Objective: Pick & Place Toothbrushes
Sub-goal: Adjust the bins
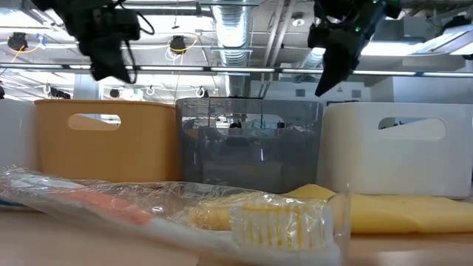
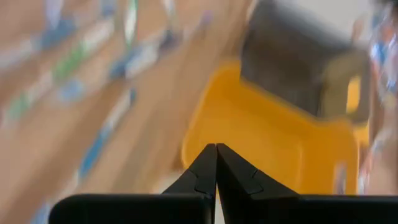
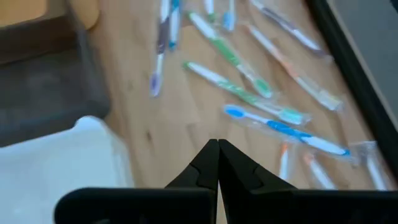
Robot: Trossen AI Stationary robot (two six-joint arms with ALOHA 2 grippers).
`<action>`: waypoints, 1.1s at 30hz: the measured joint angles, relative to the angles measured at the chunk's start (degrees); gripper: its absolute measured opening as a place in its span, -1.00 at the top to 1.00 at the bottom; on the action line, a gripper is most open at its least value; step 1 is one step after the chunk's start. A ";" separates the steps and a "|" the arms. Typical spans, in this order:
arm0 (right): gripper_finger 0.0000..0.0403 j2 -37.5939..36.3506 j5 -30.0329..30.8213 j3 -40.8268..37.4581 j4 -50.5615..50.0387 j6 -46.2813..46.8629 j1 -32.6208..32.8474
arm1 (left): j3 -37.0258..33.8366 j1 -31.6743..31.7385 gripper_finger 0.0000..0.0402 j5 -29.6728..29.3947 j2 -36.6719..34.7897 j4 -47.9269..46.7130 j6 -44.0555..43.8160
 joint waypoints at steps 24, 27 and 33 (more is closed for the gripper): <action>1.00 -0.71 0.24 -6.05 -4.37 3.20 -0.94 | 2.62 -12.24 0.99 0.63 10.69 -43.31 -15.99; 1.00 -0.20 0.22 -6.21 -9.36 5.56 -0.94 | 2.60 -13.02 0.99 0.73 10.70 -42.83 -16.81; 1.00 -0.25 0.01 -10.29 -9.55 9.38 1.48 | 1.92 -15.06 0.99 0.82 10.72 -41.80 -18.94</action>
